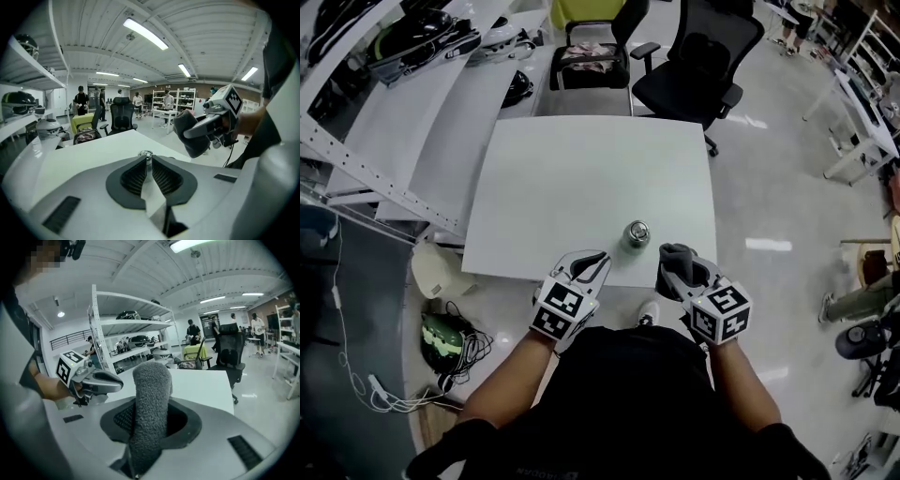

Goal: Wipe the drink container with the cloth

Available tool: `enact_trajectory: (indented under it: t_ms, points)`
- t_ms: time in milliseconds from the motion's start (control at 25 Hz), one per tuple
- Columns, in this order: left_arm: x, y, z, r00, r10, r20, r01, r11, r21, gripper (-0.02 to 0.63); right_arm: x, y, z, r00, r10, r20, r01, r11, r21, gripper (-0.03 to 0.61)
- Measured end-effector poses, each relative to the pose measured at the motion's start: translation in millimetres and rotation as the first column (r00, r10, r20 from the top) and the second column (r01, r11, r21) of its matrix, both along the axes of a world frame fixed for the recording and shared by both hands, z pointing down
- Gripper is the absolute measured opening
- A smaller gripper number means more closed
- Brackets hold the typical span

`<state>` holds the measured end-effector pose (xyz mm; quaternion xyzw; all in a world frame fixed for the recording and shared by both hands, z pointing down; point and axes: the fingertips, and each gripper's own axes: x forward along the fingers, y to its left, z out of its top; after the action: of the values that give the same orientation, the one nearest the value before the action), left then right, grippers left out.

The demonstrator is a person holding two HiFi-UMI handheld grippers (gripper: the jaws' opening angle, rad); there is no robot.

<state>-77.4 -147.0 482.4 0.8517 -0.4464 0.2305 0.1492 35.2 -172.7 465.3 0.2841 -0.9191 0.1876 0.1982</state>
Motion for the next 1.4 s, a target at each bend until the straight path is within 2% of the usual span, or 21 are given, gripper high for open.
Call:
enact_trajectory:
  t_ms: [80,120,160,280,400,480,680,880,1160,1400]
  points:
    - [4,-15,11,0.999,0.007,0.052,-0.006,1.000,-0.011,0.047,-4,-18,10,0.994,-0.078,-0.074,0.080,0.997,0.022,0.110]
    - [8,-21,17,0.998,0.012,0.062,-0.011,1.000,-0.024,0.105,-8,-25,15,0.987,-0.118,-0.107,0.122,0.992,0.032,0.110]
    - [12,-27,21,0.998,0.016,0.060,-0.014,0.999,-0.037,0.135,-12,-32,20,0.978,-0.155,-0.136,0.162,0.986,0.040,0.110]
    - [18,-42,36,0.999,0.000,0.041,0.003,0.997,-0.074,0.162,-29,-49,31,0.951,-0.241,-0.191,0.254,0.966,0.044,0.110]
    - [17,-52,48,0.996,0.003,0.087,0.005,0.996,-0.092,0.193,-49,-66,33,0.937,-0.283,-0.202,0.299,0.953,0.048,0.110]
    - [14,-53,53,0.993,0.029,0.117,-0.017,0.995,-0.099,0.196,-66,-72,35,0.923,-0.310,-0.229,0.328,0.944,0.045,0.110]
    - [11,-45,62,0.986,0.126,0.110,-0.110,0.984,-0.143,0.196,-103,-74,45,0.860,-0.379,-0.342,0.407,0.913,0.011,0.110]
    - [-3,-35,58,0.976,0.199,0.084,-0.188,0.975,-0.118,0.196,-117,-75,60,0.843,-0.362,-0.397,0.383,0.923,-0.029,0.110]
    - [-18,-34,62,0.967,0.254,0.035,-0.248,0.962,-0.113,0.196,-101,-87,61,0.911,-0.208,-0.356,0.204,0.978,-0.049,0.112]
    - [-14,-43,61,0.954,0.299,0.024,-0.295,0.950,-0.100,0.196,-79,-93,66,0.931,-0.119,-0.346,0.103,0.993,-0.064,0.112]
